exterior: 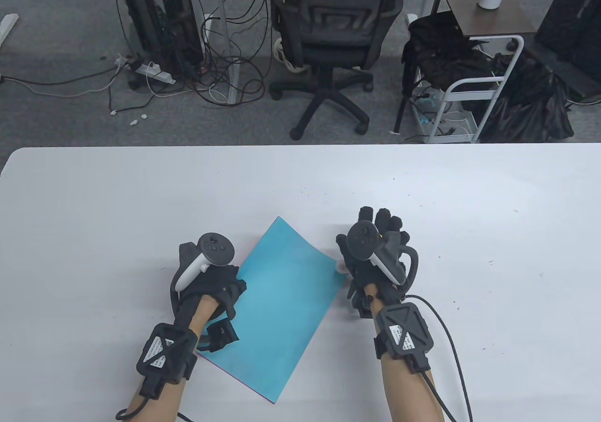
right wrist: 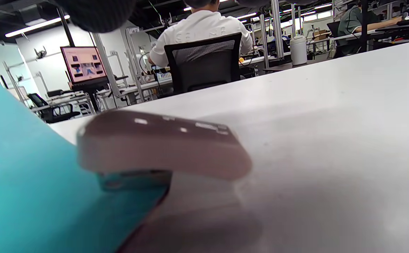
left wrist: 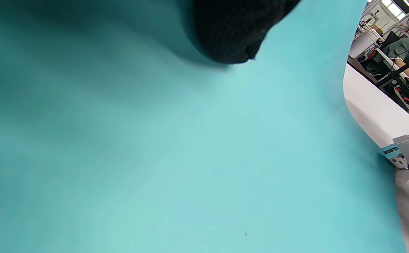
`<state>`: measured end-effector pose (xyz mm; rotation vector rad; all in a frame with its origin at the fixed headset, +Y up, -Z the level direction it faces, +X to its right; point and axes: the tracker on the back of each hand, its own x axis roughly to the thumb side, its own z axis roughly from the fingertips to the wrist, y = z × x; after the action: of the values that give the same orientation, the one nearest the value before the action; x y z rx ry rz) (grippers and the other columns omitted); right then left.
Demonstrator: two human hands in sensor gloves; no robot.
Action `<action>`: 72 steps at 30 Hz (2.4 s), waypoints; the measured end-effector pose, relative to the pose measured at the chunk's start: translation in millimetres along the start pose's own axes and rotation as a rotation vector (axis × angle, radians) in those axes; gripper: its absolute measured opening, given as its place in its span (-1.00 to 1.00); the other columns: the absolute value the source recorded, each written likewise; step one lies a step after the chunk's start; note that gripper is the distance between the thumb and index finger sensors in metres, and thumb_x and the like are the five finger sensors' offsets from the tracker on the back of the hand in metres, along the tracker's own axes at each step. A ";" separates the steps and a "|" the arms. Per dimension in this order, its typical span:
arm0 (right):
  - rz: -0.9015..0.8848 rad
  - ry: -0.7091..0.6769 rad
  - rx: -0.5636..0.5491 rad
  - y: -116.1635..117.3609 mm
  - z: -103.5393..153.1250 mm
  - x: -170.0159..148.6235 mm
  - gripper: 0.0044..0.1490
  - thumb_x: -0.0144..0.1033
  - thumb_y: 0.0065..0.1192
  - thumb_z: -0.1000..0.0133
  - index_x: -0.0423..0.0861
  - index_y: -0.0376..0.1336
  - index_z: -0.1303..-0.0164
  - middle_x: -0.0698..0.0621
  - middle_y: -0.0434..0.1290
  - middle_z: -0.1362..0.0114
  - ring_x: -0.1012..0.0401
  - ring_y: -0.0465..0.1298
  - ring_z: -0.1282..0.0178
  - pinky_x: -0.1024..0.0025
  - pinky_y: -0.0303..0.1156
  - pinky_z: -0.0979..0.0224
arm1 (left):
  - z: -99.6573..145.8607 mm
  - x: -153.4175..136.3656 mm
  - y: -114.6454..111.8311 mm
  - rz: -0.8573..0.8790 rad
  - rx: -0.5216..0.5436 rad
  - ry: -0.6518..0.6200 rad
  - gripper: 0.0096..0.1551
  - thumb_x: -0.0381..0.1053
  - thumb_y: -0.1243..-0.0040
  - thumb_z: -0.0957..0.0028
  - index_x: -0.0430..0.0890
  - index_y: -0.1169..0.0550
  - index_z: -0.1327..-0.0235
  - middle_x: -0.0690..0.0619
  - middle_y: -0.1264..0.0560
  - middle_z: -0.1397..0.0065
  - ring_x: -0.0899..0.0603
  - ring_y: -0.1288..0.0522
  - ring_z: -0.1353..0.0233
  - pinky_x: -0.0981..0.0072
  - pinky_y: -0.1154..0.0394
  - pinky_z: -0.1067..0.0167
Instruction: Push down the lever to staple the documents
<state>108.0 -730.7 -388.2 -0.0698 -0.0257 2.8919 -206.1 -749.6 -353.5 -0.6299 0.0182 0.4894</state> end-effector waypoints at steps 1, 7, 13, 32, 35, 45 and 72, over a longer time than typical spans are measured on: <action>0.020 0.010 0.006 3.3 -1.9 1.6 0.11 0.10 -0.05 -0.20 -0.37 -0.24 -0.70 -0.59 -0.21 -0.65 -0.57 -0.08 -0.58 -0.56 -0.06 -0.47 | 0.0 0.1 -0.1 0.000 0.000 0.000 -0.57 -0.16 -0.20 -0.21 -0.21 -0.61 -0.29 -0.18 -0.69 -0.21 -0.25 -0.69 -0.13 -0.32 -0.56 -0.16; 0.101 0.049 0.046 20.5 -10.6 2.8 0.12 0.11 -0.08 -0.20 -0.39 -0.24 -0.69 -0.60 -0.21 -0.64 -0.57 -0.07 -0.57 -0.56 -0.06 -0.47 | -0.1 0.2 -0.3 -0.001 0.002 -0.001 -0.57 -0.16 -0.20 -0.21 -0.21 -0.61 -0.30 -0.18 -0.69 -0.21 -0.25 -0.69 -0.13 -0.32 -0.56 -0.17; 0.116 0.043 0.063 27.1 -10.3 3.5 0.12 0.11 -0.09 -0.20 -0.40 -0.24 -0.69 -0.60 -0.20 -0.64 -0.57 -0.06 -0.57 -0.56 -0.05 -0.47 | -0.1 0.5 -0.2 0.000 -0.001 0.001 -0.57 -0.16 -0.20 -0.20 -0.21 -0.61 -0.29 -0.18 -0.69 -0.21 -0.25 -0.69 -0.13 -0.33 -0.56 -0.16; 0.307 0.025 0.102 37.2 -10.1 23.3 0.05 0.03 -0.11 -0.25 -0.41 -0.24 -0.69 -0.57 -0.13 -0.66 -0.54 -0.01 -0.59 -0.55 -0.03 -0.49 | -0.5 1.1 -0.4 -0.007 0.002 0.002 -0.57 -0.16 -0.21 -0.20 -0.21 -0.62 -0.29 -0.18 -0.69 -0.20 -0.25 -0.70 -0.13 -0.32 -0.56 -0.16; 0.303 0.038 0.121 36.6 -9.3 23.7 0.05 0.03 -0.13 -0.26 -0.42 -0.25 -0.69 -0.58 -0.14 -0.66 -0.54 -0.01 -0.59 -0.55 -0.04 -0.49 | -0.4 1.2 -0.4 -0.008 0.003 0.003 -0.57 -0.16 -0.21 -0.20 -0.21 -0.62 -0.29 -0.18 -0.69 -0.20 -0.25 -0.70 -0.13 -0.32 -0.56 -0.16; 0.299 0.058 0.152 33.5 -8.6 24.9 0.05 0.03 -0.14 -0.26 -0.43 -0.27 -0.68 -0.58 -0.14 -0.66 -0.55 -0.02 -0.59 -0.56 -0.05 -0.49 | -0.5 1.4 -0.3 -0.010 0.002 0.005 -0.57 -0.16 -0.21 -0.20 -0.21 -0.62 -0.29 -0.17 -0.69 -0.21 -0.25 -0.70 -0.13 -0.32 -0.56 -0.16; 0.348 0.098 0.234 38.2 -10.4 32.6 0.06 0.02 -0.23 -0.26 -0.47 -0.32 -0.68 -0.59 -0.18 -0.66 -0.57 -0.07 -0.59 -0.58 -0.10 -0.50 | -1.0 1.4 -0.7 -0.016 0.005 0.006 -0.57 -0.16 -0.21 -0.20 -0.21 -0.62 -0.29 -0.17 -0.69 -0.20 -0.24 -0.70 -0.13 -0.32 -0.56 -0.16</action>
<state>67.5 -759.5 -401.0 -0.1910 0.3775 3.2071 -204.4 -750.0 -354.1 -0.6258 0.0204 0.4723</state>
